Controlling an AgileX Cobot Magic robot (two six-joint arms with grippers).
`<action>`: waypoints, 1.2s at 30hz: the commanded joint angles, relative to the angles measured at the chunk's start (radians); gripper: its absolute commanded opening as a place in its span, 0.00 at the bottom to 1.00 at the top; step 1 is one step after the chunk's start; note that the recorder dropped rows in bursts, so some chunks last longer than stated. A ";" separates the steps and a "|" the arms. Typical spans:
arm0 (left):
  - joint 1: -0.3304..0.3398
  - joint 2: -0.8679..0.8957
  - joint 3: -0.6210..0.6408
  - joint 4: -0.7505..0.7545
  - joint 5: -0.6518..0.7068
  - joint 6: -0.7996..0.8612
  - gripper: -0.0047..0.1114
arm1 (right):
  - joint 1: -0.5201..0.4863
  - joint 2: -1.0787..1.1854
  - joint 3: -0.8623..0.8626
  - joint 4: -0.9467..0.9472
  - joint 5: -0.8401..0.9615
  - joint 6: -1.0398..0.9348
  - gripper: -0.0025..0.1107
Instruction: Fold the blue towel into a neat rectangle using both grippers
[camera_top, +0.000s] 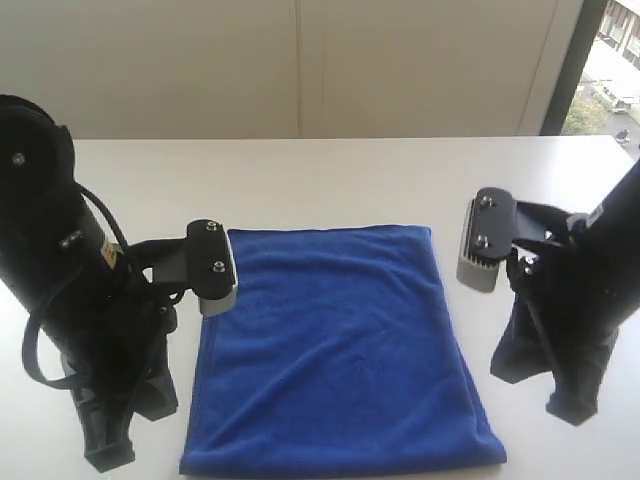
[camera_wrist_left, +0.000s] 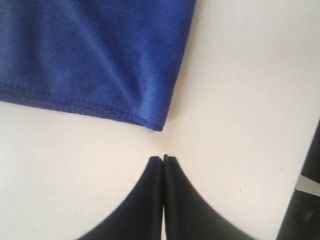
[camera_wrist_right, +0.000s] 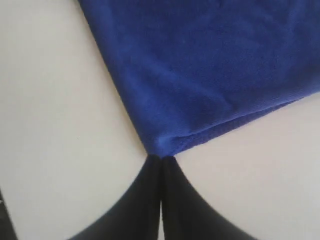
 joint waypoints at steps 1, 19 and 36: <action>-0.005 0.039 0.020 0.005 0.016 0.098 0.04 | 0.044 -0.008 0.119 -0.087 -0.235 -0.122 0.02; -0.005 0.130 0.211 -0.146 -0.358 0.518 0.59 | 0.049 -0.008 0.281 -0.023 -0.428 -0.320 0.56; -0.005 0.180 0.211 -0.161 -0.430 0.518 0.58 | 0.084 0.038 0.345 0.098 -0.538 -0.459 0.56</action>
